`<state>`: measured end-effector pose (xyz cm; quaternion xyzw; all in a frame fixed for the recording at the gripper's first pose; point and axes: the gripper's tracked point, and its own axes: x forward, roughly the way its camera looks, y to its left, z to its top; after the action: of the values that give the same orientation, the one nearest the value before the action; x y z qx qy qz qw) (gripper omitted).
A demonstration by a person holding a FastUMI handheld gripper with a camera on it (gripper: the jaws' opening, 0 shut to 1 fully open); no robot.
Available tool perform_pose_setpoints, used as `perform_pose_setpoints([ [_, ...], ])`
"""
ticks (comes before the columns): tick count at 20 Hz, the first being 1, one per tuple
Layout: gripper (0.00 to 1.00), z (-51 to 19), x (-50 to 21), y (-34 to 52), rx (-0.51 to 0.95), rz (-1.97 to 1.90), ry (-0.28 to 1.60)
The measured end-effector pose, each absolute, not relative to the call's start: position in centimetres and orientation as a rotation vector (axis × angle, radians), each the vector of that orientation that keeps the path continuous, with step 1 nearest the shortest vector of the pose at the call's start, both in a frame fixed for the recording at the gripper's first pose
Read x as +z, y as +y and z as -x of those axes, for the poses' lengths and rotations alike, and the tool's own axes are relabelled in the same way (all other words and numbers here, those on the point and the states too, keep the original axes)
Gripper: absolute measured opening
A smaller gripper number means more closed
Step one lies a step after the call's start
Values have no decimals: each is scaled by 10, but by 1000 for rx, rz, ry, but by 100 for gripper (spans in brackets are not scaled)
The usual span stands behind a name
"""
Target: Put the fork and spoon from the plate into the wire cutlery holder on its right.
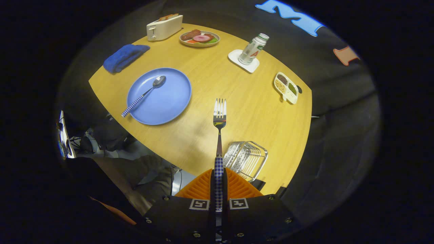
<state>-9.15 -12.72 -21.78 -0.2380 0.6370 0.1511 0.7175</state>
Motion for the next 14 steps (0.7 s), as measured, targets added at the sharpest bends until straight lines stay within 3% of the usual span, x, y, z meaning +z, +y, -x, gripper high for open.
perform_pose_setpoints([
  [14,7,117,-233,-216,329,699,1626],
])
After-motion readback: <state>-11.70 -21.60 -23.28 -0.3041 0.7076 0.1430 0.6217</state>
